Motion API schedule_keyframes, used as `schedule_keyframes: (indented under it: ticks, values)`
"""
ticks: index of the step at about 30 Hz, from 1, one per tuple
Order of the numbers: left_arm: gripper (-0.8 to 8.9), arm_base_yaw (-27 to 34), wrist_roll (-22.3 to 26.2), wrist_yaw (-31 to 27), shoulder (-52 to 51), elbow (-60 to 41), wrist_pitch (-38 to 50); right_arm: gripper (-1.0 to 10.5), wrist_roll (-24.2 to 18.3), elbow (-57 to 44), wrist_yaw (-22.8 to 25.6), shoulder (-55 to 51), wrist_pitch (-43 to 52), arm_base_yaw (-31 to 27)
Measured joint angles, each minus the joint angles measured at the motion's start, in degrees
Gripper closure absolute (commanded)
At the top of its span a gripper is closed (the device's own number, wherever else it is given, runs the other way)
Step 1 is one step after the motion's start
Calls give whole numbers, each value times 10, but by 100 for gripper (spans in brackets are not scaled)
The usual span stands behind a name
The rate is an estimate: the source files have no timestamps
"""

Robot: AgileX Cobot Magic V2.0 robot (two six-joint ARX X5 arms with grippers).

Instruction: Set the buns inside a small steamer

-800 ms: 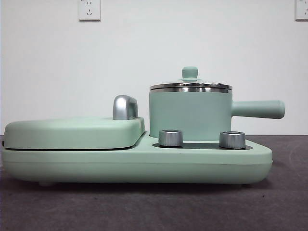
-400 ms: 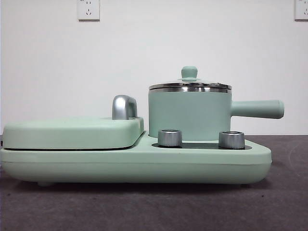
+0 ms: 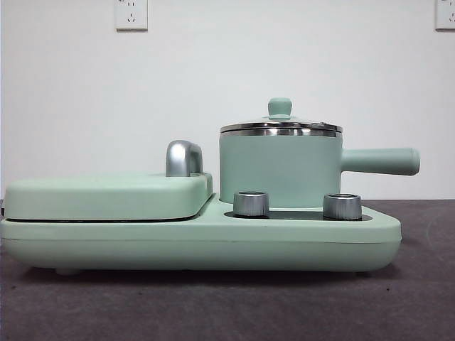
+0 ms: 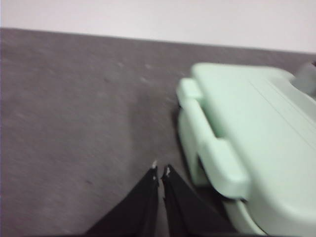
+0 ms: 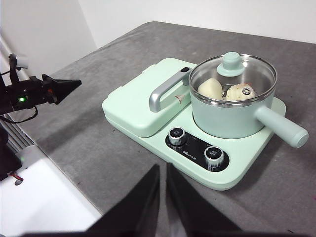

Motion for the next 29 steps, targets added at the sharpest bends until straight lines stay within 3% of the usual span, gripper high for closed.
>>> schedule_keyframes:
  ticks: [8,29]
  values:
    - [791,7,-4,-44,-19,-25,18,926,0,0,0,0,0,0]
    - [791,7,-2,-46,-19,-26,19,926,0,0,0,0,0,0]
